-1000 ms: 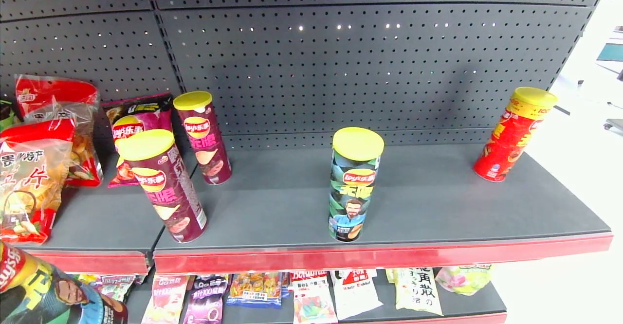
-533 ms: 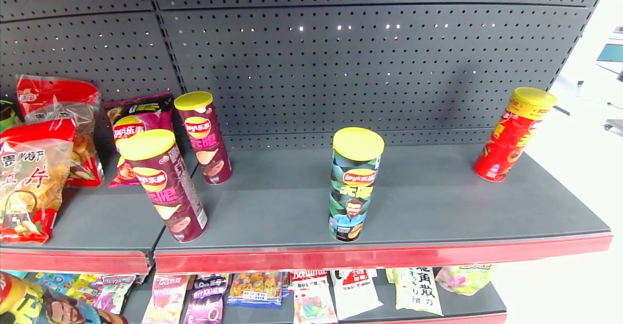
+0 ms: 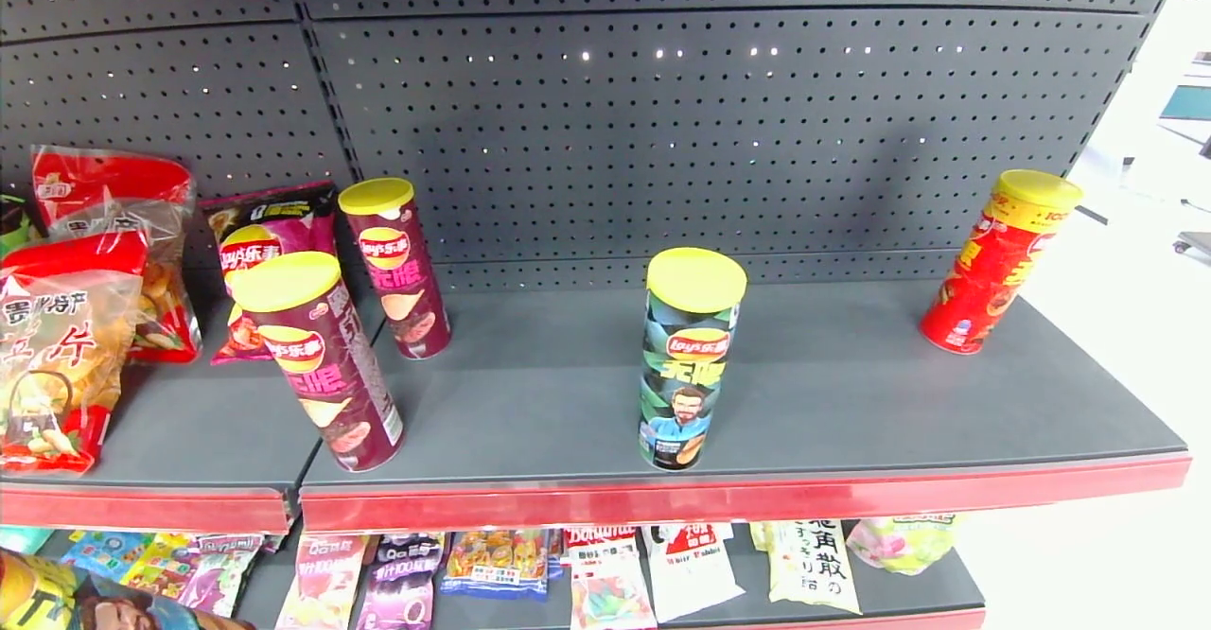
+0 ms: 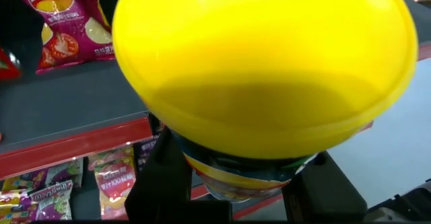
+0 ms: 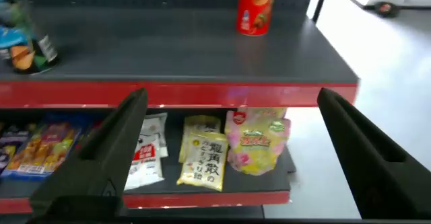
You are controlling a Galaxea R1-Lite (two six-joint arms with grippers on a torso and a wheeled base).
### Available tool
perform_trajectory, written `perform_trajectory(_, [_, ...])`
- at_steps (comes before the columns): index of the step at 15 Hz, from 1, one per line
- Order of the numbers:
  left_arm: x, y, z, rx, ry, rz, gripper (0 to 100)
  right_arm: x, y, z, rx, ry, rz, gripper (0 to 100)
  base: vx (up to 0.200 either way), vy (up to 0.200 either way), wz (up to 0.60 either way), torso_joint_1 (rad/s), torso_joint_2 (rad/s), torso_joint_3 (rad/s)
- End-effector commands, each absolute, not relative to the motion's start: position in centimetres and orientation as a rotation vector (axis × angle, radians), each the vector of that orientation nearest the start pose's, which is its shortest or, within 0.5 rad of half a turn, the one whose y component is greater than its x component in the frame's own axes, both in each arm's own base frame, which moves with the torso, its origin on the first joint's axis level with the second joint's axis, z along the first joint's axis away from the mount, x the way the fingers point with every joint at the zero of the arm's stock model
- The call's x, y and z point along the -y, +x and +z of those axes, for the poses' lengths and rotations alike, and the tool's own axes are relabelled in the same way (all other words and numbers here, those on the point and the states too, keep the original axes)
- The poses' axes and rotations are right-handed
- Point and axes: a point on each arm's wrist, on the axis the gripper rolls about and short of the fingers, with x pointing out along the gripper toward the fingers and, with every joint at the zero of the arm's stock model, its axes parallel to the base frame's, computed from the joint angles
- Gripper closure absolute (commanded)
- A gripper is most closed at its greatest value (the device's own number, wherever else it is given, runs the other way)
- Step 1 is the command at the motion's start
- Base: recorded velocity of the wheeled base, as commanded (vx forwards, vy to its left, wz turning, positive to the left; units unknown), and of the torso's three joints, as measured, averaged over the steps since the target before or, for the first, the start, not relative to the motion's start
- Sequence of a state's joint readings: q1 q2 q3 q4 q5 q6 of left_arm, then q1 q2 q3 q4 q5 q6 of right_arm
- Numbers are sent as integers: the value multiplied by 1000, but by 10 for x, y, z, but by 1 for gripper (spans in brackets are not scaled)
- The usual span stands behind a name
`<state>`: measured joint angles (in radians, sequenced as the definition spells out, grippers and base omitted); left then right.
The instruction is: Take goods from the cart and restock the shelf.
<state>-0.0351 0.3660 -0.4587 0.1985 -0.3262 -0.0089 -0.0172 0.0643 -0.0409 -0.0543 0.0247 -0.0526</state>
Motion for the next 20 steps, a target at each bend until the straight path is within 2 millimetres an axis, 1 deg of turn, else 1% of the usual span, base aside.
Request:
perform_trajectory(1, [7,-13,188,-106,-22,-361,100,-1,-23,76,-8,-32,68,0,0,0,0,0,0,0])
perform_trajectory(5, [7,-16,181,-104,-23,-363,100,-1,-23,75,-3,-9,51,0,0,0,0,0,0,0])
perform_trajectory(9, [7,-15,181,-110,-24,-366,100,-1,-23,76,-1,-9,51,0,0,0,0,0,0,0])
perform_trajectory(15, [7,-14,182,-112,-25,-366,100,-1,-23,76,-1,-11,54,0,0,0,-600,6,2,0])
perform_trajectory(18, [7,-13,183,-116,-26,-367,100,-1,-23,76,-1,-9,54,0,0,0,0,0,0,0])
perform_trajectory(20, [7,-8,188,-134,-30,-381,100,-1,-23,75,-3,-6,52,0,0,0,0,0,0,0])
